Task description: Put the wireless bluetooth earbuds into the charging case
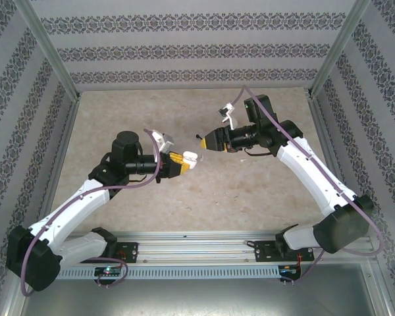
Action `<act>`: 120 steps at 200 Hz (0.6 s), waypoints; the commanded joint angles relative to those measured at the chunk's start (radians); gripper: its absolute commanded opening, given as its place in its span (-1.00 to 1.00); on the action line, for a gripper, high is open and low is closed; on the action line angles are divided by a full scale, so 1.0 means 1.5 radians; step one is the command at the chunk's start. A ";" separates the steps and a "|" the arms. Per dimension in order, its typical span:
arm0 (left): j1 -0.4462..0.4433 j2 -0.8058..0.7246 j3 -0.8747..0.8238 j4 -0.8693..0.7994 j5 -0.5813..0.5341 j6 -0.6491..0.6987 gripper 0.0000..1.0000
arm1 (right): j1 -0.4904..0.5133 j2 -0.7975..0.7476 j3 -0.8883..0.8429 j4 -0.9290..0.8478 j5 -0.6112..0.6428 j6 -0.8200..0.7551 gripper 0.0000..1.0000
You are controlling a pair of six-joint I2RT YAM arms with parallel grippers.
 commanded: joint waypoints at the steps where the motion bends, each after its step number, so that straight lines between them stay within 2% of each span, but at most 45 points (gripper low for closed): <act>1: 0.000 -0.034 -0.035 0.053 -0.088 0.015 -1.00 | -0.008 -0.009 -0.023 -0.033 0.102 0.036 0.22; 39: 0.000 -0.080 -0.099 0.086 -0.162 0.003 -1.00 | 0.004 0.016 -0.079 -0.015 0.202 0.101 0.14; 71: 0.000 -0.094 -0.128 0.087 -0.185 -0.001 -1.00 | 0.024 0.084 -0.078 -0.002 0.269 0.119 0.07; 120: 0.000 -0.092 -0.147 0.087 -0.200 0.001 -1.00 | 0.031 0.257 0.004 0.010 0.286 0.104 0.14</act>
